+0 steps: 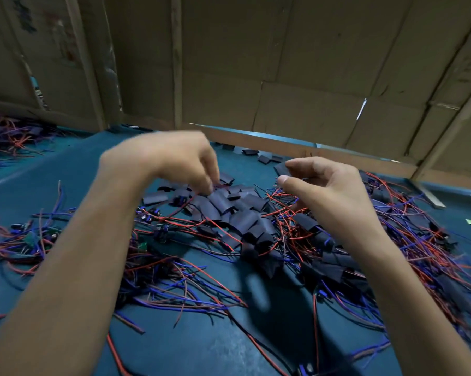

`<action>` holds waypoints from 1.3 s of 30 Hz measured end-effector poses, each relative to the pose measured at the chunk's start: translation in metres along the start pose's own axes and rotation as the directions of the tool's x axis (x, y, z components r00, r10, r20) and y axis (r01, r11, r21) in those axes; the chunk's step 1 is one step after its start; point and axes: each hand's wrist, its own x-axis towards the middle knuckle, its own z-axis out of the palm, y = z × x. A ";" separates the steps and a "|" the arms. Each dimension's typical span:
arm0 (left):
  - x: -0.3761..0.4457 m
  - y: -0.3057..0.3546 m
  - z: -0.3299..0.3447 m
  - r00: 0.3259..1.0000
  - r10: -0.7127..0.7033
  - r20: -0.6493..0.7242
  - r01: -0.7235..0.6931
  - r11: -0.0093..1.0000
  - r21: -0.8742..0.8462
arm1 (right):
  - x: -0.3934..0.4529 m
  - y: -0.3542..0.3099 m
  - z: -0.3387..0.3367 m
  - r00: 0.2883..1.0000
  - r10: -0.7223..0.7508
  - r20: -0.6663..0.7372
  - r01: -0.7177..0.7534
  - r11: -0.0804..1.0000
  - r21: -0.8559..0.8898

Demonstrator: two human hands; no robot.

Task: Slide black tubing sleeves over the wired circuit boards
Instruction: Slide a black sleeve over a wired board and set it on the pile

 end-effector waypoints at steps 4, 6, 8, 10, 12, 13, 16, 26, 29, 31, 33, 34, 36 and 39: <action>-0.015 0.001 -0.007 0.943 0.089 -0.322 -0.278 0.744 -0.607 | 0.002 0.004 -0.006 0.998 0.045 0.047 -0.049 0.997 0.068; -0.016 0.007 -0.004 0.924 0.057 -0.379 -0.355 0.499 -0.790 | 0.004 0.005 -0.008 0.999 0.031 0.026 -0.034 0.992 0.118; -0.011 0.012 0.001 0.926 0.000 -0.378 -0.357 0.328 -0.875 | 0.004 0.006 -0.007 1.000 -0.002 -0.006 0.003 0.987 0.162; -0.003 0.020 0.005 0.942 -0.096 -0.321 -0.310 0.117 -0.943 | 0.003 0.008 -0.004 0.999 0.026 0.023 -0.029 0.981 0.191; 0.005 0.028 0.013 0.953 -0.208 -0.223 -0.253 -0.131 -0.959 | 0.001 0.009 0.001 0.993 0.069 0.098 -0.085 0.981 0.175; 0.009 0.031 0.017 0.956 -0.242 -0.164 -0.224 -0.249 -0.942 | 0.000 0.010 0.004 0.987 0.074 0.142 -0.095 0.984 0.149; 0.018 0.035 0.025 0.973 -0.229 -0.035 -0.140 -0.459 -0.878 | -0.005 0.007 0.014 0.959 0.054 0.279 -0.085 0.991 0.100; 0.014 0.034 0.024 0.977 -0.206 -0.060 -0.177 -0.613 -0.770 | -0.014 0.001 0.016 0.885 -0.023 0.465 -0.127 0.949 0.290; 0.011 0.036 0.023 0.979 -0.184 -0.088 -0.184 -0.608 -0.773 | -0.015 0.001 0.016 0.867 -0.045 0.496 -0.144 0.931 0.336; 0.009 0.036 0.022 0.986 -0.125 -0.114 -0.167 -0.614 -0.772 | -0.015 0.001 0.016 0.864 -0.049 0.501 -0.152 0.924 0.352; 0.006 0.037 0.022 0.989 -0.018 -0.149 -0.126 -0.636 -0.761 | -0.015 0.003 0.018 0.857 -0.059 0.512 -0.166 0.908 0.384; 0.004 0.038 0.023 0.985 0.047 -0.168 -0.097 -0.650 -0.754 | -0.016 0.003 0.019 0.848 -0.068 0.526 -0.188 0.889 0.418; 0.001 0.041 0.023 0.960 0.187 -0.211 -0.032 -0.671 -0.741 | -0.017 0.002 0.020 0.817 -0.083 0.570 -0.250 0.840 0.481; -0.005 0.046 0.023 0.912 0.294 -0.287 -0.031 -0.647 -0.762 | -0.019 -0.003 0.018 0.725 -0.150 0.672 -0.326 0.785 0.527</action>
